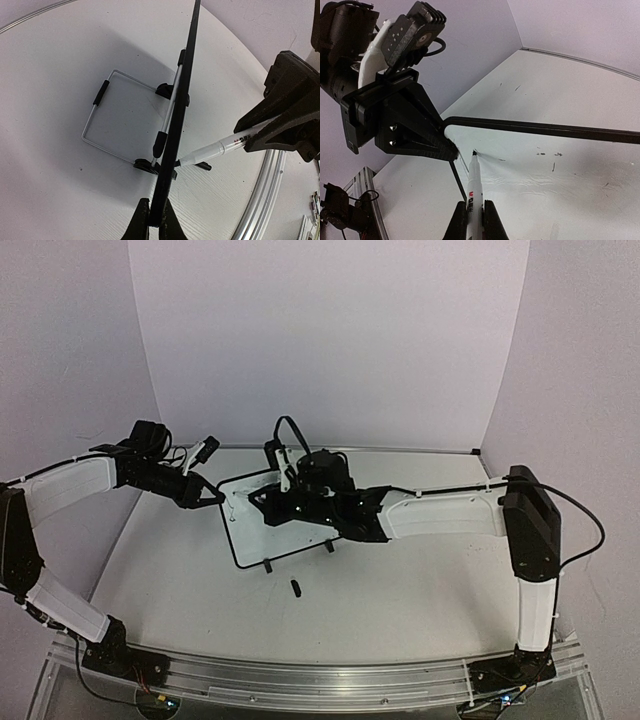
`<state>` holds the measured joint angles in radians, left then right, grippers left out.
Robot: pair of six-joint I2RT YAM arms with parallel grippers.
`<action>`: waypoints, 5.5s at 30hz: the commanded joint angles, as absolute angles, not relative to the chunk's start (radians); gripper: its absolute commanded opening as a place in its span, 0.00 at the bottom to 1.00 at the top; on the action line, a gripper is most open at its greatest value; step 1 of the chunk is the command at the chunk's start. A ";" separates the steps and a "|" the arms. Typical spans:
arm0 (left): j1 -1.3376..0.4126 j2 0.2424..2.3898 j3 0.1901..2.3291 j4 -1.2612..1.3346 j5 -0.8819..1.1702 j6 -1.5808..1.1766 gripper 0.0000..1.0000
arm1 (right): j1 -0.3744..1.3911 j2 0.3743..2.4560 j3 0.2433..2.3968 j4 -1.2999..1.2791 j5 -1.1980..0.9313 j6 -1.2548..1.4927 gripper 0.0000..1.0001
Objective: Write a sentence on the whiteboard
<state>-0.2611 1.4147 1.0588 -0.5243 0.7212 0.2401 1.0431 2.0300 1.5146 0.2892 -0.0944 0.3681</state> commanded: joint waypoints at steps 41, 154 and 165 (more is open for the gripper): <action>-0.253 1.400 1.071 -0.522 0.620 0.251 0.00 | 1.039 2.037 1.505 0.312 -0.106 0.394 0.00; -0.253 1.401 1.075 -0.526 0.611 0.254 0.00 | 1.038 2.001 1.534 0.294 -0.047 0.358 0.00; -0.254 1.404 1.077 -0.528 0.612 0.254 0.00 | 1.038 1.977 1.529 0.320 -0.045 0.346 0.00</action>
